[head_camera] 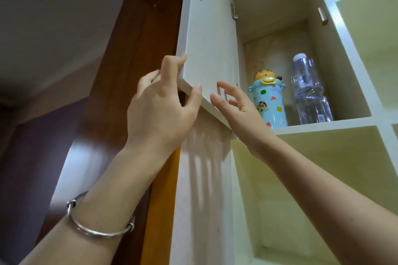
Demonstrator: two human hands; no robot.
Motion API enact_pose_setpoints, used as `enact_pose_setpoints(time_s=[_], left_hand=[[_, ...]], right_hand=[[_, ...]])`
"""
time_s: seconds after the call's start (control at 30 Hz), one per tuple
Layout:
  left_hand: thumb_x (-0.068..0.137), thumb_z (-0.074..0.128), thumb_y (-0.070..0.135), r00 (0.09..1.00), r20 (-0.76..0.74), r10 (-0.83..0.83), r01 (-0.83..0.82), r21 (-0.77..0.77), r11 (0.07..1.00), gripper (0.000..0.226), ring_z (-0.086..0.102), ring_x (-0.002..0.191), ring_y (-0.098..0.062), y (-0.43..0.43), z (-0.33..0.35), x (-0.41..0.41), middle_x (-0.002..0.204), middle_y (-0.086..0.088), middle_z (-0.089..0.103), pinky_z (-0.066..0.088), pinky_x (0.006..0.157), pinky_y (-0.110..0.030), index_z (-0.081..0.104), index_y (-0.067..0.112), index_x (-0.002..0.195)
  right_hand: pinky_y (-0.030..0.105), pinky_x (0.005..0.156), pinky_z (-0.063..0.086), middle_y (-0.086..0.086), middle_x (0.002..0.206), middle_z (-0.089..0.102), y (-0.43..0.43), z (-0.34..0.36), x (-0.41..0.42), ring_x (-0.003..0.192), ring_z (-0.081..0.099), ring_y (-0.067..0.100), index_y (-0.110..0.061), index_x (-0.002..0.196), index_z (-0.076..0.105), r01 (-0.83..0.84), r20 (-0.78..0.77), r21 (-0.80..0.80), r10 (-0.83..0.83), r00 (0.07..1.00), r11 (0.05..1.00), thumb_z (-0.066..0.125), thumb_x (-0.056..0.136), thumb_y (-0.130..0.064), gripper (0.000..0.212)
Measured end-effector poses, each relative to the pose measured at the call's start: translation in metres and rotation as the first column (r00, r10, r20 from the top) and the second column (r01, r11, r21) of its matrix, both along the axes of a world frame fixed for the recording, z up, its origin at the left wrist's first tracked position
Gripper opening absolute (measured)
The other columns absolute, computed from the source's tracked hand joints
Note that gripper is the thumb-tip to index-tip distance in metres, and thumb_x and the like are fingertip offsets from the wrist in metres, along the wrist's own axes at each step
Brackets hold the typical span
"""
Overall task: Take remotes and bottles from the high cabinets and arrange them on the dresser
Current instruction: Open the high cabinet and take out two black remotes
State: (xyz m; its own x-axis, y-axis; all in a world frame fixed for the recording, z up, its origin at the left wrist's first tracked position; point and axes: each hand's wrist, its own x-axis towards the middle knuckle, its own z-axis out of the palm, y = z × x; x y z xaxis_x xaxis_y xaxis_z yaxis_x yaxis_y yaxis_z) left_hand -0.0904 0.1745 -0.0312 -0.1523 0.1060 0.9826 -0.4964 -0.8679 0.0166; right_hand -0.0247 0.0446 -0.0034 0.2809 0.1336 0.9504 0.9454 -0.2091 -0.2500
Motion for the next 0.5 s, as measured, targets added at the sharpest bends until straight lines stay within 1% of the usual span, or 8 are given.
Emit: enact_pose_setpoints(time_s=[0.1, 0.17, 0.23, 0.3, 0.33, 0.4, 0.47, 0.5], left_hand=[[0.089, 0.051, 0.037, 1.000, -0.022, 0.006, -0.006, -0.011, 1.000, 0.048, 0.048, 0.121, -0.023, 0.001, -0.008, -0.005, 0.121, 0.000, 0.059, 0.037, 0.074, -0.029, 0.036, 0.029, 0.134], [0.088, 0.051, 0.033, 0.999, -0.030, -0.022, 0.022, -0.013, 1.000, 0.045, 0.052, 0.107, -0.019, 0.001, -0.017, -0.009, 0.109, -0.001, 0.062, 0.038, 0.072, -0.030, 0.039, 0.028, 0.131], [0.087, 0.051, 0.030, 0.995, -0.054, -0.079, 0.077, -0.024, 0.997, 0.041, 0.050, 0.095, -0.014, 0.002, -0.028, -0.015, 0.095, 0.003, 0.060, 0.039, 0.070, -0.031, 0.043, 0.025, 0.127], [0.087, 0.051, 0.028, 0.987, -0.057, -0.153, 0.152, -0.034, 0.988, 0.034, 0.054, 0.091, -0.016, 0.005, -0.041, -0.019, 0.090, 0.004, 0.059, 0.042, 0.065, -0.030, 0.051, 0.020, 0.120], [0.088, 0.050, 0.028, 0.981, -0.050, -0.188, 0.187, -0.031, 0.982, 0.030, 0.057, 0.090, -0.018, 0.006, -0.050, -0.021, 0.090, 0.003, 0.058, 0.043, 0.063, -0.028, 0.055, 0.016, 0.115], [0.088, 0.049, 0.026, 0.967, -0.041, -0.252, 0.252, -0.003, 0.968, 0.026, 0.059, 0.089, -0.019, 0.006, -0.070, -0.025, 0.089, 0.003, 0.057, 0.044, 0.063, -0.023, 0.061, 0.012, 0.105], [0.089, 0.049, 0.025, 0.940, -0.083, -0.330, 0.335, 0.052, 0.941, 0.025, 0.056, 0.087, -0.012, 0.000, -0.095, -0.031, 0.089, 0.005, 0.057, 0.043, 0.064, -0.015, 0.063, 0.009, 0.102], [0.089, 0.049, 0.025, 0.924, -0.125, -0.362, 0.374, 0.091, 0.923, 0.025, 0.055, 0.085, -0.010, -0.005, -0.111, -0.035, 0.088, 0.006, 0.056, 0.044, 0.065, -0.017, 0.064, 0.008, 0.100]], right_hand=[[0.029, 0.107, 0.037, -0.013, 0.125, 0.047, 0.002, -0.005, -0.004, 0.122, 0.044, 0.009, -0.028, 0.128, 0.051, 0.030, -0.018, 0.054, -0.029, 0.999, 0.998, 0.055, 0.090, -0.036, 0.040], [0.033, 0.105, 0.042, -0.010, 0.118, 0.050, 0.003, -0.014, -0.008, 0.120, 0.050, 0.015, -0.026, 0.124, 0.054, 0.051, -0.040, 0.086, -0.047, 0.998, 0.995, 0.056, 0.089, -0.032, 0.036], [0.033, 0.101, 0.045, -0.006, 0.113, 0.053, 0.000, -0.028, -0.014, 0.112, 0.055, 0.016, -0.023, 0.120, 0.057, 0.125, -0.030, 0.065, -0.123, 0.992, 0.990, 0.058, 0.088, -0.027, 0.032], [0.027, 0.091, 0.048, -0.003, 0.099, 0.061, -0.008, -0.043, -0.025, 0.095, 0.060, 0.013, -0.017, 0.108, 0.065, 0.206, -0.027, 0.028, -0.205, 0.978, 0.978, 0.059, 0.087, -0.020, 0.023], [0.023, 0.082, 0.047, -0.001, 0.088, 0.063, -0.014, -0.051, -0.033, 0.084, 0.060, 0.011, -0.014, 0.096, 0.070, 0.231, -0.045, 0.012, -0.230, 0.972, 0.973, 0.059, 0.086, -0.018, 0.015], [0.019, 0.069, 0.044, 0.000, 0.070, 0.064, -0.030, -0.071, -0.050, 0.068, 0.059, 0.011, -0.017, 0.073, 0.069, 0.267, -0.127, -0.006, -0.266, 0.956, 0.964, 0.059, 0.086, -0.016, 0.016], [0.015, 0.063, 0.045, -0.001, 0.067, 0.065, -0.047, -0.098, -0.070, 0.060, 0.061, 0.010, -0.023, 0.069, 0.064, 0.314, -0.215, -0.025, -0.312, 0.925, 0.949, 0.058, 0.087, -0.015, 0.021], [0.013, 0.061, 0.046, -0.002, 0.067, 0.066, -0.056, -0.116, -0.082, 0.058, 0.061, 0.009, -0.023, 0.070, 0.063, 0.350, -0.256, -0.032, -0.346, 0.903, 0.936, 0.057, 0.088, -0.014, 0.021]])
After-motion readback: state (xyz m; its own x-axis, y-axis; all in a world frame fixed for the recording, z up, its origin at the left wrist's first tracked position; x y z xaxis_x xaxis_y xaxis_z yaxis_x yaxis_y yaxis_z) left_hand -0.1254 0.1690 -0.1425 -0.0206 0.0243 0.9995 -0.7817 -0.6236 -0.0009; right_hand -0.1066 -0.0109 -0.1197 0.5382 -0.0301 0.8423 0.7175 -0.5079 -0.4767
